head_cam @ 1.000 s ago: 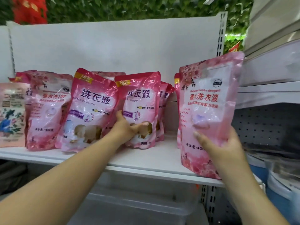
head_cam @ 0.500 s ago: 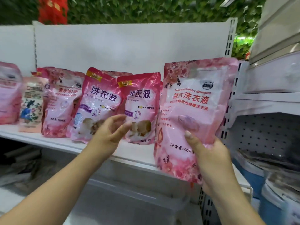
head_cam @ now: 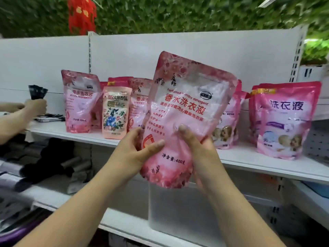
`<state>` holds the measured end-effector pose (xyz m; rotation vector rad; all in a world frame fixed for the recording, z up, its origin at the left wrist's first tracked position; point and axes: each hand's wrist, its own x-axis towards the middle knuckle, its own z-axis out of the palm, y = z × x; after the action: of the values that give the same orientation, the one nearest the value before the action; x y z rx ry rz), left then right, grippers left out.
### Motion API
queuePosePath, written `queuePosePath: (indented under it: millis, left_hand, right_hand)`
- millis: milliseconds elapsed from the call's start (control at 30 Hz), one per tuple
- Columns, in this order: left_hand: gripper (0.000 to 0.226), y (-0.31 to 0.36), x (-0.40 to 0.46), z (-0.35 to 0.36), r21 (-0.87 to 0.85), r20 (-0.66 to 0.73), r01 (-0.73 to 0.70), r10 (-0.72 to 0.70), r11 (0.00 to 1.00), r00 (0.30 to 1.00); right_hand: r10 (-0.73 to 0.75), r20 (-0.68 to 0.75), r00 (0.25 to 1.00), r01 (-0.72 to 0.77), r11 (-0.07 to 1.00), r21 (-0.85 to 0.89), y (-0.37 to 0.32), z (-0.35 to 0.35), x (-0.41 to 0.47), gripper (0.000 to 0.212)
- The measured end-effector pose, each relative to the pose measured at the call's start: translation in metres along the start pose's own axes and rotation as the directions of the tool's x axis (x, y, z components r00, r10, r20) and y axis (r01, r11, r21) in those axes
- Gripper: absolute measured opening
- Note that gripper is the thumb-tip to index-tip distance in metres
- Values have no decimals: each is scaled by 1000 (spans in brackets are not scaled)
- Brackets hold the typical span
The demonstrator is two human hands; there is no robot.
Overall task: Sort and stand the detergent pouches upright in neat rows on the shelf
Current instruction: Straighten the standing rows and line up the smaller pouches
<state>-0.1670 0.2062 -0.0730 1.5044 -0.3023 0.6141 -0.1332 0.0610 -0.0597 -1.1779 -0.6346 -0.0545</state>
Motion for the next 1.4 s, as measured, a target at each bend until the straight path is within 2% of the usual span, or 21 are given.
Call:
queuePosePath:
  millis: [67,133,300,333,433,467,567,667,767,967,1067,1167,1300,1400]
  left_hand:
    - [80,0,-4,-38,11,22,2,-2,1000,1000]
    - [87,2,-7,-72,30,48,-4,3,1000,999]
    - [78,10,8,-128,57,59,-6,3,998,998]
    - [75,11,15,-138,69,60,0,-4,998,998]
    - [61,9,39,-169,110,59,15,-21,994,998]
    - [63,6,48,-181,114,57,11,-18,993,998]
    - [68,-7,70,-212,176,37,-9,2,984,999]
    - [90,-22,94,-236,213,-29,-18,24,977,999]
    - [104,-32,115,-257,352,-33,-16,29,936,999]
    - [103,-54,146,-290,612,-128,18,76,790,989]
    - [110,-69,157,-293,602,-79,3,55,799,995]
    - [112,-77,164,-299,632,-33,49,-37,773,999]
    - [115,-77,165,-305,651,48,46,-102,758,994]
    - [112,-71,167,-316,567,183,32,-163,823,969]
  right_hand:
    - [-5,-60,998,7,999,37,16,37,-1,68]
    - [-46,-134,990,53,997,53,31,72,0,61]
    - [-159,-206,966,151,987,-50,40,134,20,80]
    - [-191,-201,961,177,980,-87,41,144,26,77]
    - [-237,-161,958,214,966,-146,54,166,53,36]
    - [-251,-148,957,226,960,-164,61,176,64,31]
    - [-268,-119,956,240,947,-213,87,197,95,36]
    - [-285,-106,953,258,942,-216,110,218,130,41]
    - [-268,-117,956,245,952,-182,130,236,159,51]
    - [-164,-152,975,136,975,-177,163,258,198,67]
    - [-180,-153,972,126,943,-309,169,257,201,67]
    - [-83,-164,983,7,908,-418,176,253,204,74]
    - [-51,-192,980,-59,846,-529,176,258,201,66]
    - [-31,-225,974,-99,834,-543,172,272,194,74]
